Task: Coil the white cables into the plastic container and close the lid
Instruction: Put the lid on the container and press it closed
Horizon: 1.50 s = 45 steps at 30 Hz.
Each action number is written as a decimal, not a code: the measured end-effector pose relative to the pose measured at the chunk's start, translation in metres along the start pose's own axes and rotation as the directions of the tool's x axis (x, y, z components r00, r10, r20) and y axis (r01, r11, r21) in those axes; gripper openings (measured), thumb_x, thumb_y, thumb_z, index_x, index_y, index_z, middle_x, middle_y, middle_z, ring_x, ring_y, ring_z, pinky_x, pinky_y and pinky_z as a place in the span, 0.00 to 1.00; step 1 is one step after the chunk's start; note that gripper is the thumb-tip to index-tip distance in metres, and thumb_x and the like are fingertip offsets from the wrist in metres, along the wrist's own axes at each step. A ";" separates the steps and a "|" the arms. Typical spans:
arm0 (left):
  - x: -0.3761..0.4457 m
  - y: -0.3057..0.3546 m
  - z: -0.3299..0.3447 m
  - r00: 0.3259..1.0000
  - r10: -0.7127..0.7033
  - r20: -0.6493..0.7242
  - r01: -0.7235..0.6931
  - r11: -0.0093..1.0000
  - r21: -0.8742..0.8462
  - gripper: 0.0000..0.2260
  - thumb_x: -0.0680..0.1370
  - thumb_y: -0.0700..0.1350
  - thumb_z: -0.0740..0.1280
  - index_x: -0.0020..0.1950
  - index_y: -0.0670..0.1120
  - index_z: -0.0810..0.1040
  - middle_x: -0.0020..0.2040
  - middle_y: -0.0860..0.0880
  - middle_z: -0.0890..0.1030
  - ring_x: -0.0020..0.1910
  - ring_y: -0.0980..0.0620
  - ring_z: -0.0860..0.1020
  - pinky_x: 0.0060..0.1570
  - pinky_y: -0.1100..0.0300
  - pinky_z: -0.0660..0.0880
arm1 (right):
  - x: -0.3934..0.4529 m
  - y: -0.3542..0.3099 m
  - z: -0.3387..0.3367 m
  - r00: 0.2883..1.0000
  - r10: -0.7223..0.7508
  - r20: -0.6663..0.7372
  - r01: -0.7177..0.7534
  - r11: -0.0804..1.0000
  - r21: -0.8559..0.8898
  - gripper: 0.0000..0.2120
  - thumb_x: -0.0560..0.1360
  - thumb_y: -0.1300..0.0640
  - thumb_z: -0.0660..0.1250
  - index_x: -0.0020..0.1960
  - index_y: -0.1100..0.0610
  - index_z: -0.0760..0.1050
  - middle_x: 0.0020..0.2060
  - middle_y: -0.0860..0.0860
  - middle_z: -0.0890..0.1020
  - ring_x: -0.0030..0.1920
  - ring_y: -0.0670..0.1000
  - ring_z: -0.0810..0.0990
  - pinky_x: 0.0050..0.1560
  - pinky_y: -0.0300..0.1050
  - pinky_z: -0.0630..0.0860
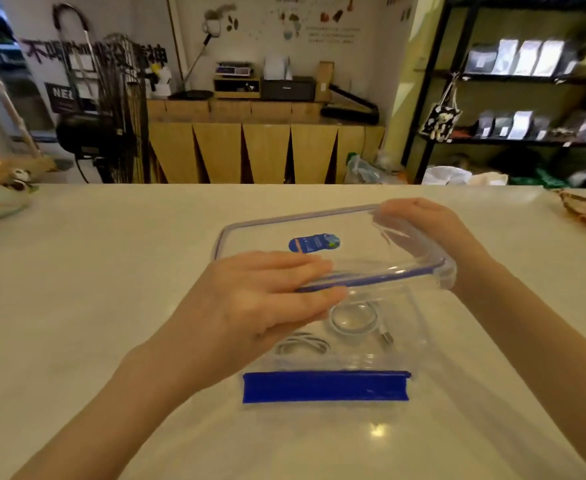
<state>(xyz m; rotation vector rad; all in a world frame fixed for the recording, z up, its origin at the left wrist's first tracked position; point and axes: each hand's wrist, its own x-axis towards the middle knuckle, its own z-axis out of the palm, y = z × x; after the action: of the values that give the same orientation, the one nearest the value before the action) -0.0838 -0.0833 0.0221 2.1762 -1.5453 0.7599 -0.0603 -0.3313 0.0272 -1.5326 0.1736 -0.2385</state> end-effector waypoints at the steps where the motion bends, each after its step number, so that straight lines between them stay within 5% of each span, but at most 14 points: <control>1: 0.000 0.003 0.004 0.999 0.016 0.042 -0.017 1.000 0.017 0.13 0.74 0.48 0.61 0.55 0.50 0.79 0.54 0.49 0.83 0.55 0.53 0.79 0.56 0.61 0.72 | -0.002 0.008 -0.004 0.999 0.009 -0.049 -0.010 1.000 -0.028 0.07 0.70 0.60 0.69 0.48 0.59 0.78 0.41 0.50 0.81 0.45 0.46 0.82 0.48 0.37 0.78; 5: -0.002 0.012 0.018 0.988 0.038 0.149 -0.034 0.999 -0.028 0.12 0.73 0.49 0.61 0.49 0.51 0.83 0.51 0.52 0.84 0.52 0.55 0.81 0.50 0.61 0.76 | -0.016 0.033 -0.015 0.987 -0.004 -0.159 -0.015 0.993 -0.119 0.10 0.69 0.58 0.71 0.50 0.56 0.79 0.43 0.48 0.82 0.43 0.45 0.81 0.41 0.36 0.77; 9: -0.008 0.012 0.026 0.983 -0.032 0.182 0.059 0.987 -0.147 0.11 0.73 0.50 0.63 0.48 0.52 0.83 0.51 0.53 0.84 0.54 0.58 0.79 0.55 0.64 0.73 | -0.028 0.042 -0.015 0.980 -0.030 -0.197 0.014 0.997 -0.082 0.10 0.70 0.58 0.70 0.51 0.57 0.78 0.43 0.49 0.82 0.33 0.40 0.82 0.29 0.31 0.76; 13: -0.020 0.009 0.027 0.973 -0.159 0.165 0.199 0.942 -0.270 0.11 0.71 0.53 0.64 0.48 0.52 0.83 0.52 0.54 0.83 0.56 0.61 0.77 0.54 0.65 0.74 | -0.031 0.050 -0.010 0.981 0.005 -0.193 -0.027 0.994 -0.110 0.12 0.70 0.56 0.70 0.52 0.56 0.78 0.43 0.48 0.82 0.41 0.48 0.82 0.37 0.40 0.80; 20: -0.026 0.011 0.029 0.967 -0.219 0.129 0.249 0.920 -0.304 0.11 0.70 0.51 0.68 0.49 0.49 0.83 0.51 0.56 0.82 0.55 0.63 0.77 0.54 0.66 0.75 | -0.030 0.057 -0.007 0.987 0.015 -0.160 -0.027 0.997 -0.077 0.13 0.71 0.56 0.70 0.54 0.57 0.76 0.44 0.49 0.82 0.43 0.50 0.82 0.40 0.44 0.80; 26: -0.033 0.012 0.032 0.947 -0.288 0.141 0.316 0.909 -0.270 0.17 0.69 0.53 0.69 0.55 0.48 0.81 0.54 0.57 0.81 0.56 0.63 0.77 0.56 0.64 0.74 | -0.034 0.060 -0.013 0.992 -0.073 -0.107 0.057 0.989 -0.139 0.11 0.72 0.56 0.69 0.53 0.56 0.75 0.44 0.50 0.83 0.39 0.45 0.82 0.32 0.32 0.77; 33: -0.035 0.013 0.034 0.928 -0.336 0.163 0.367 0.898 -0.243 0.17 0.69 0.55 0.67 0.54 0.50 0.81 0.57 0.56 0.80 0.57 0.62 0.76 0.57 0.64 0.72 | -0.036 0.060 -0.010 0.993 -0.049 -0.109 0.023 0.975 -0.222 0.12 0.75 0.53 0.64 0.57 0.51 0.73 0.52 0.50 0.81 0.48 0.49 0.81 0.38 0.37 0.79; 36: -0.037 0.013 0.034 0.923 -0.342 0.175 0.373 0.906 -0.200 0.16 0.70 0.56 0.65 0.55 0.52 0.80 0.59 0.55 0.79 0.58 0.60 0.75 0.55 0.62 0.72 | -0.033 0.052 -0.015 0.991 -0.132 -0.001 0.110 0.832 -0.543 0.13 0.76 0.51 0.61 0.60 0.48 0.74 0.57 0.48 0.79 0.56 0.49 0.77 0.54 0.46 0.75; 39: -0.038 0.015 0.034 0.929 -0.325 0.176 0.352 0.924 -0.148 0.18 0.71 0.58 0.64 0.56 0.52 0.80 0.60 0.55 0.79 0.60 0.59 0.74 0.58 0.63 0.71 | -0.038 0.044 -0.017 0.958 -0.268 0.106 0.231 0.493 -0.839 0.17 0.76 0.47 0.59 0.63 0.48 0.72 0.66 0.49 0.73 0.66 0.50 0.67 0.65 0.49 0.63; 45: -0.044 0.018 0.033 0.931 -0.223 0.288 0.232 0.973 0.003 0.31 0.64 0.63 0.68 0.63 0.49 0.73 0.65 0.53 0.75 0.64 0.57 0.70 0.63 0.64 0.64 | -0.092 0.046 -0.001 0.670 -0.514 0.535 0.733 0.345 -0.586 0.16 0.74 0.47 0.62 0.55 0.55 0.78 0.57 0.47 0.80 0.58 0.45 0.76 0.58 0.44 0.71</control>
<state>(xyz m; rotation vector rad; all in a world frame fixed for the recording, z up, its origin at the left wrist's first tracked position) -0.1045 -0.0757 -0.0315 2.4724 -1.3821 0.3564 -0.1478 -0.3073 -0.0226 -2.4595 -0.6778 -0.6482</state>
